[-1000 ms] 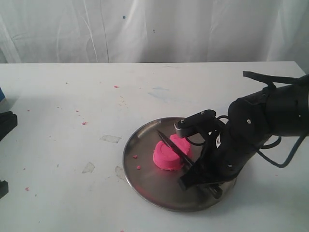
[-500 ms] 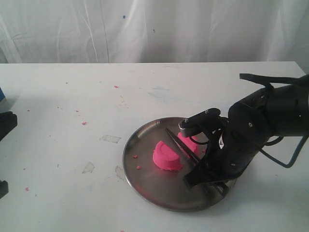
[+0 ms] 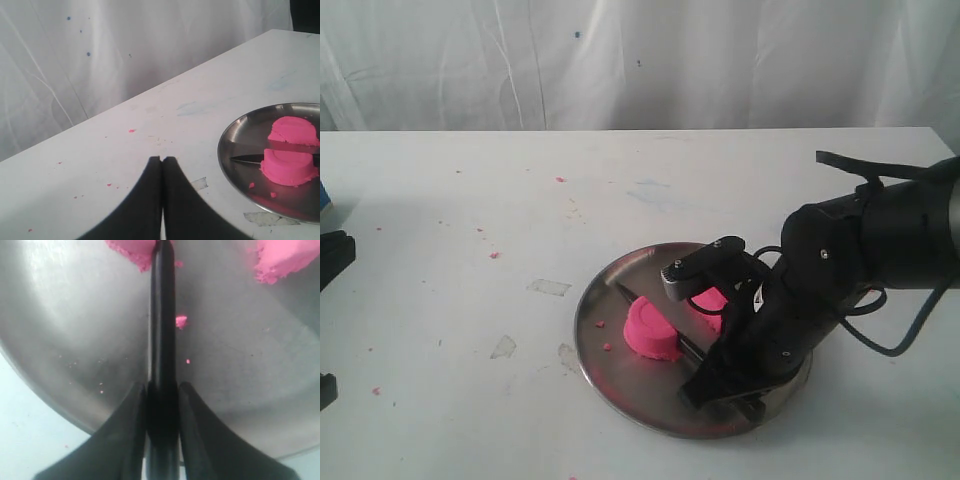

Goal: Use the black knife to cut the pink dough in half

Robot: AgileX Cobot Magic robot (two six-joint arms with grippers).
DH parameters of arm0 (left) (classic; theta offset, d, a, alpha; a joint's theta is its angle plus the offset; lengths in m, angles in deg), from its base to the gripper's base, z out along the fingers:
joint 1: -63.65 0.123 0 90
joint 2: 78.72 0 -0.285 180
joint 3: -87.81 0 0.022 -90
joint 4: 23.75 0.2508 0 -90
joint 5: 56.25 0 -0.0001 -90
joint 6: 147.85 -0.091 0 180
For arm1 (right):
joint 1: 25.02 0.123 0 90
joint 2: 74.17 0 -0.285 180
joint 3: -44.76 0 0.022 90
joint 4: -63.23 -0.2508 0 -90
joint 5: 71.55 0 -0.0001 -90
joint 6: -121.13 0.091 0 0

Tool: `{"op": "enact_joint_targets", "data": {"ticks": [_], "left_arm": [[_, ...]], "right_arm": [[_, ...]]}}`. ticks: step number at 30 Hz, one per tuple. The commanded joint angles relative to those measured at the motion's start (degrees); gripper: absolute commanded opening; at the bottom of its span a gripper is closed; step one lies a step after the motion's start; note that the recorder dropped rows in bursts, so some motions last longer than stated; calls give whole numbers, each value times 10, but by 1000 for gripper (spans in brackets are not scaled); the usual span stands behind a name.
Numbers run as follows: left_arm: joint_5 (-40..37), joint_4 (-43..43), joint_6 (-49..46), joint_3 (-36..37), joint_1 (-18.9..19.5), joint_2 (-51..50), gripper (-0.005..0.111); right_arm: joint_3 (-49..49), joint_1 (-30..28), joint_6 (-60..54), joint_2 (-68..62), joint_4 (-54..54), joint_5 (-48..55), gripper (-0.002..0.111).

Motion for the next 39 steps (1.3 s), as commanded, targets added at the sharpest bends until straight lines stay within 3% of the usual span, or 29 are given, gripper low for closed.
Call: {"op": "enact_joint_targets", "data": {"ticks": [1,20,25,31,39], "left_arm": [[2,5,5,1,2,4,0],[2,5,5,1,2,4,0],[2,5,5,1,2,4,0],[2,5,5,1,2,4,0],[0,5,5,1,2,4,0]], "right_arm": [[-4,1,-10,7,-6,0,0],[-24,-1,3,56,37,1,0],[-24,-7,117,102,186,-11,0],[-22,-59,347,125,401,-5,0],[12,-84,379,95,388,-32,0]]}}
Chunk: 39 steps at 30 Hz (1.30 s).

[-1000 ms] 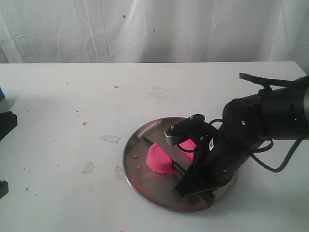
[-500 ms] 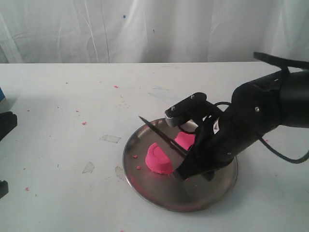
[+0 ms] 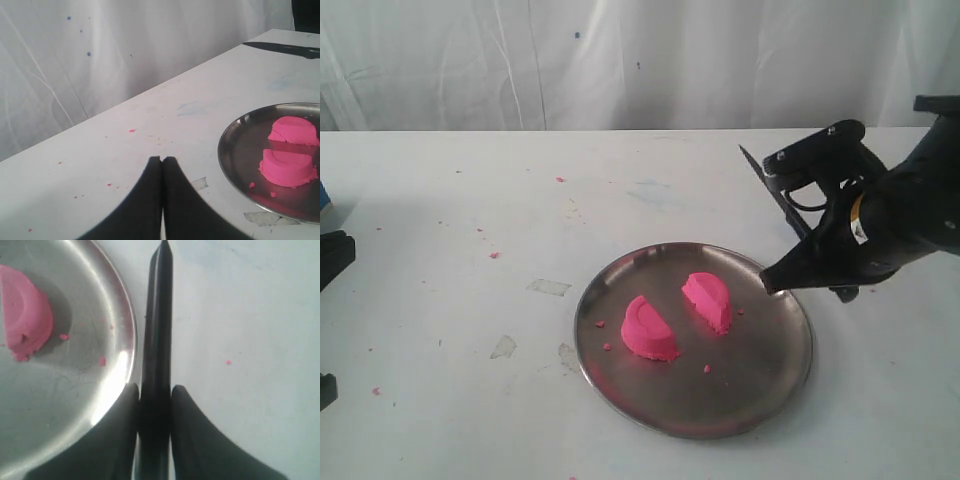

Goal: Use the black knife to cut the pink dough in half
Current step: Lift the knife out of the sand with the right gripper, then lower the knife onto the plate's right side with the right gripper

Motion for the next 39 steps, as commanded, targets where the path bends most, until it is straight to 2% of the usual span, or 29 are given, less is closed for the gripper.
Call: {"op": "enact_joint_targets", "data": {"ticks": [1,14,39], "left_arm": [[1,5,5,1,2,4,0],[1,5,5,1,2,4,0],[1,5,5,1,2,4,0]], "right_arm": [[18,-4,7,-23,-11,-25,0],[17,-4,-158,-67,-188,-38,0],[17,-4,-173,-116,-203,-58,1]]}}
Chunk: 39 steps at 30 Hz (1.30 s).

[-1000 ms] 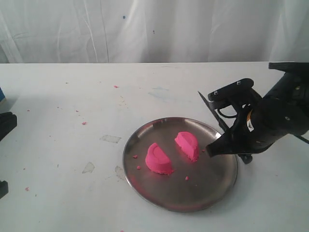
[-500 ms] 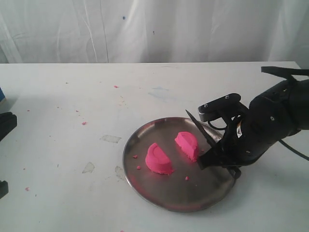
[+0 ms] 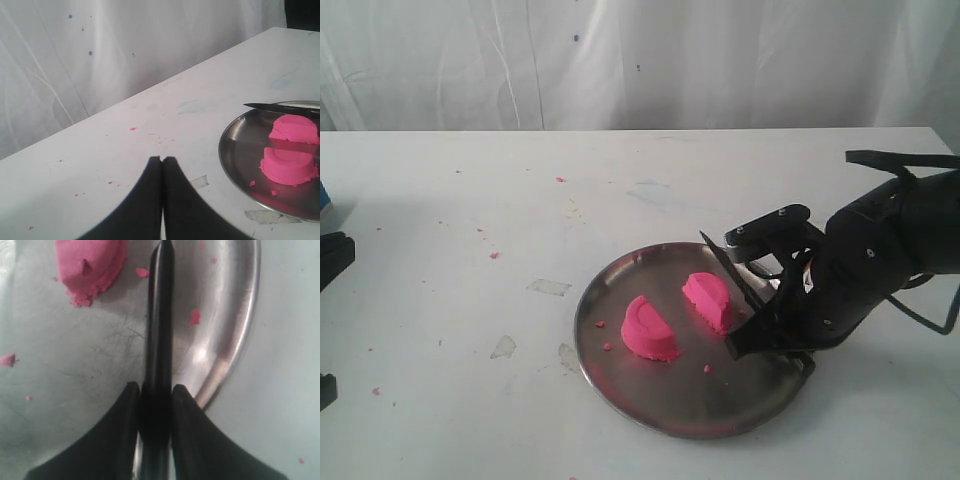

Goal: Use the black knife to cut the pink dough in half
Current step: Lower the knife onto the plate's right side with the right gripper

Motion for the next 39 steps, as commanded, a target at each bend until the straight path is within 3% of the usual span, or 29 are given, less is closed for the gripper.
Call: {"op": "enact_joint_targets", "data": {"ticks": [1,5,11,16,39], "left_arm": [[4,5,5,1,2,4,0],[4,5,5,1,2,4,0],[4,5,5,1,2,4,0],[4,5,5,1,2,4,0],[4,5,5,1,2,4,0]], "right_arm": [[1,-4,-7,-1,-2,-10,4],[1,-4,-7,-2,-2,-10,16],[1,-4,-7,-2,-2,-7,17],[1,-4,-7,-2,-2,-1,28],[0,-7,-2,0,8,-19,25]]}}
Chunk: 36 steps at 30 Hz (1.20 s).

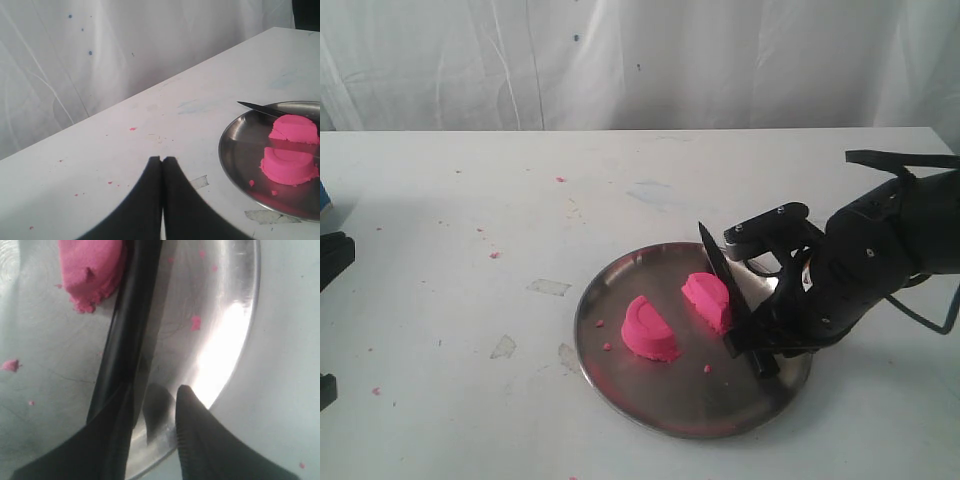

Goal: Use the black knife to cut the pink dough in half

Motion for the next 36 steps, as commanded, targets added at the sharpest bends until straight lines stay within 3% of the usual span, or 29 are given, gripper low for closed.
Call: {"op": "enact_joint_targets", "data": {"ticks": [1,7,13,17,26,32,36], "left_arm": [[4,5,5,1,2,4,0],[4,5,5,1,2,4,0],[4,5,5,1,2,4,0],[4,5,5,1,2,4,0],[4,5,5,1,2,4,0],[4,6,5,1,2,4,0],[4,6,5,1,2,4,0]], "right_arm": [[0,-8,4,5,11,-17,20],[0,-43,52,35,19,-37,0],[8,-125,129,50,31,-36,0],[48,-157,154,85,25,-100,0],[223,-155,148,358,18,-368,0],[303,-155,131,558,18,-372,0],[317,-155,133,654,18,-315,0]]}}
